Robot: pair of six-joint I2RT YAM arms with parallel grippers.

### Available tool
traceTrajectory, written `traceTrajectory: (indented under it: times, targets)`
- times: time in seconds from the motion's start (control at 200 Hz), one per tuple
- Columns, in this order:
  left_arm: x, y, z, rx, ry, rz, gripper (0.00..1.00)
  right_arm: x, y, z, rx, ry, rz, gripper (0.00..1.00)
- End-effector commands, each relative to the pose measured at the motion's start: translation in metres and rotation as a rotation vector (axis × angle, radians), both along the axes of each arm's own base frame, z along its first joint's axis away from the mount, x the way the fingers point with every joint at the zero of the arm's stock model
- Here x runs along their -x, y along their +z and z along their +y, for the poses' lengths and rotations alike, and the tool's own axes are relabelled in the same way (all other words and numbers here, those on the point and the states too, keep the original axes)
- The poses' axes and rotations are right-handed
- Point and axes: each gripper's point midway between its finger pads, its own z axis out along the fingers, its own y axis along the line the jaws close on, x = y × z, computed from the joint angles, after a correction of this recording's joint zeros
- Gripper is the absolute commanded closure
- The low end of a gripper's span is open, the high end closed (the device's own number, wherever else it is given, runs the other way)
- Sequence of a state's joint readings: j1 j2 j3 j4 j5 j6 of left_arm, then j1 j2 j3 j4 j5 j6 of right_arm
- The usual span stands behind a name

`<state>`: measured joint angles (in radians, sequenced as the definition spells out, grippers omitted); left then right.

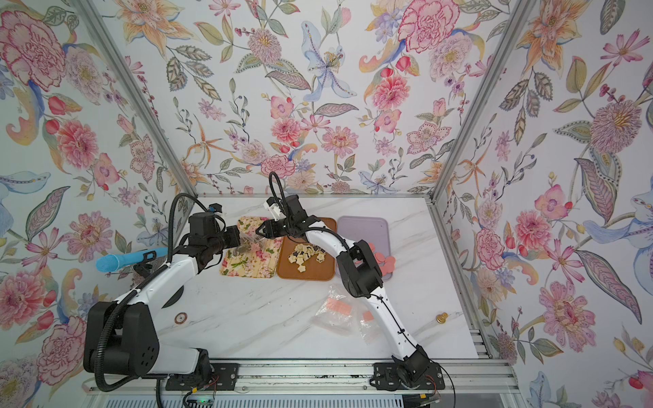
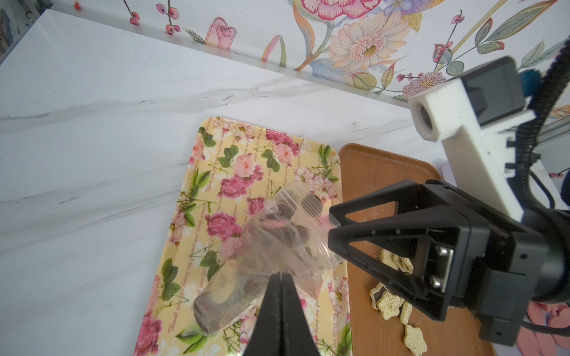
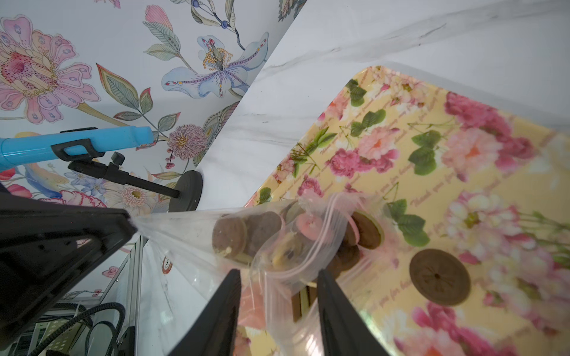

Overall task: Pour cookies out of the ziploc bag
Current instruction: 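Pour the cookies out of the ziploc bag onto the tray.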

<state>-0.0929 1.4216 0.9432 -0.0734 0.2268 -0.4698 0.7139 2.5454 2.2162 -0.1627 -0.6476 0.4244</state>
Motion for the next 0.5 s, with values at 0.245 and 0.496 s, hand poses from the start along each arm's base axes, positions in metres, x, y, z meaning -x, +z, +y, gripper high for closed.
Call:
traceTrajectory:
  times: [0.245, 0.496]
  targets:
    - [0.000, 0.008, 0.000, -0.018, -0.002, -0.050, 1.00, 0.019, -0.011, 0.006, 0.013, 0.071, 0.043, 1.00]
    - [0.023, 0.001, 0.009, -0.050, 0.026, -0.028, 1.00, 0.001, 0.000, -0.001, -0.007, 0.018, 0.034, 1.00]
